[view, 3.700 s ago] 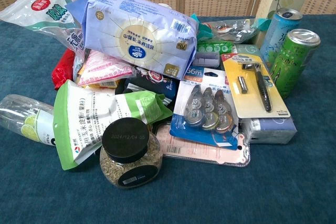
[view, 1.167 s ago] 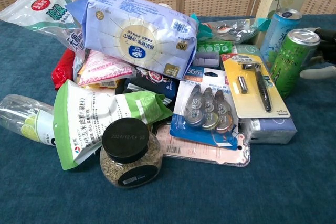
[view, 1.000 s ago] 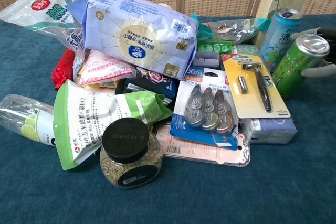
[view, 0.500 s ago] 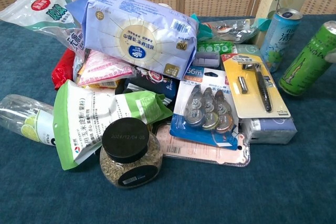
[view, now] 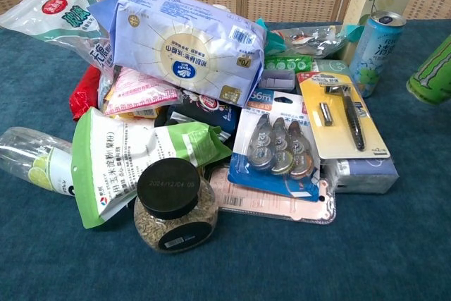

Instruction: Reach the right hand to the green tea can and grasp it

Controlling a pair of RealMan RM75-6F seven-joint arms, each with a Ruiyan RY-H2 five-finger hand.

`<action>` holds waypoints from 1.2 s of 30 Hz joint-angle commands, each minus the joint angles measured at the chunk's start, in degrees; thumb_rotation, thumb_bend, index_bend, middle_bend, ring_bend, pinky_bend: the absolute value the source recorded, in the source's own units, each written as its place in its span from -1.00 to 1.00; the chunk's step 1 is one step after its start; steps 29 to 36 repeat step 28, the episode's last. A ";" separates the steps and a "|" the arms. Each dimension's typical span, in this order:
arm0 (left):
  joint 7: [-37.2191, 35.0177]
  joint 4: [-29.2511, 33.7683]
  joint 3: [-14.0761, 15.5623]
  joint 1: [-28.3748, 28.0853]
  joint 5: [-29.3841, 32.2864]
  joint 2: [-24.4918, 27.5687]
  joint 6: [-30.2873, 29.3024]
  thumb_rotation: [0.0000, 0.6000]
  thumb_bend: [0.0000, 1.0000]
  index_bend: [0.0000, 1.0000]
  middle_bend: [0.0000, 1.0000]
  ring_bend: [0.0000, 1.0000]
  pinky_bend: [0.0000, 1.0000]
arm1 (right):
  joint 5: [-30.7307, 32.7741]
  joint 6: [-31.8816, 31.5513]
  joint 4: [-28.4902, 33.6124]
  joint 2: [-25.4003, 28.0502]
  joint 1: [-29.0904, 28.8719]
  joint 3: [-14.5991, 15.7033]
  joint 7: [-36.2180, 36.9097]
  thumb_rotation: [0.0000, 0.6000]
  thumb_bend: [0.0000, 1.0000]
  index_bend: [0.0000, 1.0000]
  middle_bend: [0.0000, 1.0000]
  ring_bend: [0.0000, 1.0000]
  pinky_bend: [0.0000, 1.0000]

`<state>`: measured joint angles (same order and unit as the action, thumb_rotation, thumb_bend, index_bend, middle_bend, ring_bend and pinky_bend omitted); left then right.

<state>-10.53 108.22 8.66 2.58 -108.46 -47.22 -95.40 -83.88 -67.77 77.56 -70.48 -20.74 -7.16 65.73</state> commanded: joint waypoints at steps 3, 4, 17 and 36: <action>0.13 -0.06 0.11 0.06 -0.67 -0.05 -0.38 1.00 -0.19 -1.00 -1.00 -1.00 -1.00 | -1.45 -2.68 9.04 7.14 0.72 -1.37 -0.70 1.00 -0.86 0.22 0.75 0.95 0.67; 0.09 -0.13 0.13 0.07 -0.80 -0.08 -0.46 1.00 -0.19 -1.00 -1.00 -1.00 -1.00 | -1.49 -2.87 10.36 8.09 0.66 -1.70 -0.77 1.00 -0.86 0.23 0.76 0.94 0.67; -1.26 -2.52 0.80 1.73 -2.17 -0.71 -3.88 1.00 -0.19 -1.00 -1.00 -1.00 -1.00 | -0.90 -4.15 23.53 16.72 0.32 -5.05 0.04 1.00 -0.86 0.23 0.75 0.94 0.67; -2.00 -3.25 0.59 1.13 -1.74 -0.93 -3.16 1.00 -0.19 -1.00 -1.00 -1.00 -1.00 | -0.48 -3.32 24.08 16.35 -0.01 -4.78 -1.63 1.00 -0.86 0.23 0.75 0.95 0.67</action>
